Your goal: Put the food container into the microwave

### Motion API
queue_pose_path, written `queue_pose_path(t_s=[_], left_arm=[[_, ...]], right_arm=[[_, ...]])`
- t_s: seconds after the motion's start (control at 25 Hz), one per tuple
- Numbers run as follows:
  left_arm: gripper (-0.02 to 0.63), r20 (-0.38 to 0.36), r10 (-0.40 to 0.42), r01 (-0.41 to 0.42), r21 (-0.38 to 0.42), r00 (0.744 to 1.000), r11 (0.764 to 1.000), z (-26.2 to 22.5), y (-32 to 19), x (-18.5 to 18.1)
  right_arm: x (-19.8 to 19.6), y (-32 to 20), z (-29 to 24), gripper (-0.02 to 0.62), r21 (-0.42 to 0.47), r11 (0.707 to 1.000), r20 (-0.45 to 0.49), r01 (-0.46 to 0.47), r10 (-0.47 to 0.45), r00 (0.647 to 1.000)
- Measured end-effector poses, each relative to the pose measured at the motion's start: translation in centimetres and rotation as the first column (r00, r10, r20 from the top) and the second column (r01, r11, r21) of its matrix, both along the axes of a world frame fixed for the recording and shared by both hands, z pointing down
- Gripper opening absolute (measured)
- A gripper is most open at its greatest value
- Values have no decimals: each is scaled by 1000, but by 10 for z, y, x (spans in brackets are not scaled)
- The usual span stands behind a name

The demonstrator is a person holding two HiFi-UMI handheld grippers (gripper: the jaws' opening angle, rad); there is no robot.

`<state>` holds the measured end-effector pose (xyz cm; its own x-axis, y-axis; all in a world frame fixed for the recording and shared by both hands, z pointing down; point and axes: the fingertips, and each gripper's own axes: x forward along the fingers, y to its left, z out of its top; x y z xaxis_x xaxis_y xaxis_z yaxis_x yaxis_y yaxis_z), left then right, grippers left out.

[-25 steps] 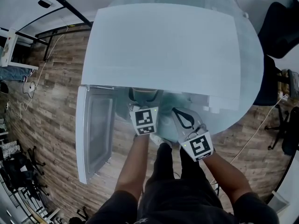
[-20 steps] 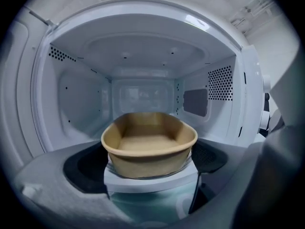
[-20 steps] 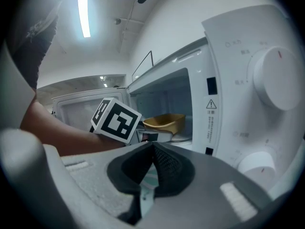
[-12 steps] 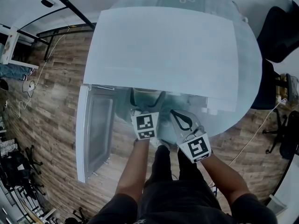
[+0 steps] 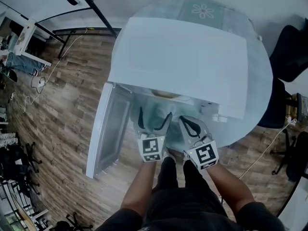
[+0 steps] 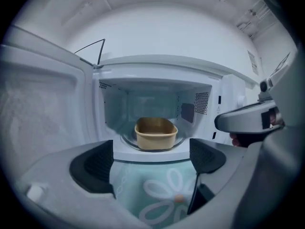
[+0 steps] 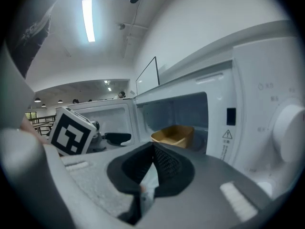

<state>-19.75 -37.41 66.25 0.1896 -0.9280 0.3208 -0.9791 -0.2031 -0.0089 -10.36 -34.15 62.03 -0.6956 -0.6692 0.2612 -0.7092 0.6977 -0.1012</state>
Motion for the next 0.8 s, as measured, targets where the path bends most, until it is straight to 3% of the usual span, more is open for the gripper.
queue_pose_path(t_s=[0.2,0.36,0.76,0.8], left_arm=[[399,4,4,-4,17,1000,1000,-30,31,-6],[245,-5,-11,11,45,1000,999,-61,53,-10],[5,32,-43,40,69,999,997,-117,93,-22],[5,34,-36,34,70,999,997,-121,96,-21]], right_arm=[[-8,7,-24,-5,24,999,9,36,-37,999],[-14,13,-43,-5,41,997,12,59,-59,998],[-22,31,-96,-5,83,995,63,53,-59,996],[-23,33,-101,-5,91,994,70,53,-60,996]])
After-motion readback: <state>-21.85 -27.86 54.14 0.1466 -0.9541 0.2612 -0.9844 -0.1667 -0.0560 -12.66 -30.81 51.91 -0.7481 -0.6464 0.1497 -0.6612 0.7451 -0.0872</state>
